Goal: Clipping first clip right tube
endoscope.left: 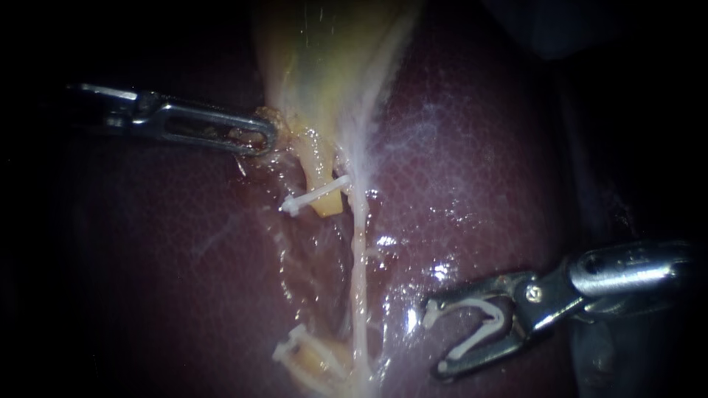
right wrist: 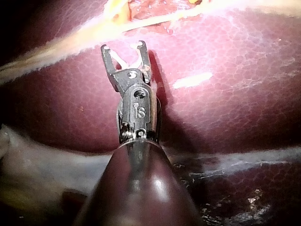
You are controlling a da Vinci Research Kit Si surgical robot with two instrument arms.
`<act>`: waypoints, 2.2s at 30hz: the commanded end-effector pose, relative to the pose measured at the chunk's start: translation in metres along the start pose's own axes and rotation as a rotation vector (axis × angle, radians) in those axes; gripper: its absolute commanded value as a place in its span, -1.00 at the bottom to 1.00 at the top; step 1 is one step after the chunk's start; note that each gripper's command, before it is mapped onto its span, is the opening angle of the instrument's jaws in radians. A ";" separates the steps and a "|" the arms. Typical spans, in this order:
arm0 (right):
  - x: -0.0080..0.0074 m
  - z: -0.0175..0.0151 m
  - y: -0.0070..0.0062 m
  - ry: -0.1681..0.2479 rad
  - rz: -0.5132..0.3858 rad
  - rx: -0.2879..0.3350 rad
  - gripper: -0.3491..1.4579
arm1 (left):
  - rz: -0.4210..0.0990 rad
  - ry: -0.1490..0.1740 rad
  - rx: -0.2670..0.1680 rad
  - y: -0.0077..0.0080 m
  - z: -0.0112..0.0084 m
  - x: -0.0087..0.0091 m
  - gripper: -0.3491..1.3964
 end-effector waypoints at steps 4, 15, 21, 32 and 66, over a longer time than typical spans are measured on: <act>0.0000 0.0000 0.0000 0.000 0.000 0.000 -0.09 | -0.003 0.003 0.007 -0.0001 -0.0009 -0.0005 -1.00; 0.0001 0.0001 0.0001 0.000 0.001 -0.001 -0.09 | -0.016 -0.033 -0.040 0.0001 -0.0082 -0.0048 -1.00; 0.0003 0.0006 0.0003 -0.002 0.002 -0.001 -0.09 | -0.011 -0.035 -0.045 0.0001 -0.0081 -0.0046 -1.00; 0.0004 0.0032 0.0028 0.050 0.052 -0.006 -0.08 | -0.011 -0.036 -0.047 -0.0002 -0.0081 -0.0046 -1.00; -0.0005 0.0116 0.0070 0.215 0.217 0.101 -0.08 | -0.012 -0.036 -0.048 -0.0003 -0.0081 -0.0046 -1.00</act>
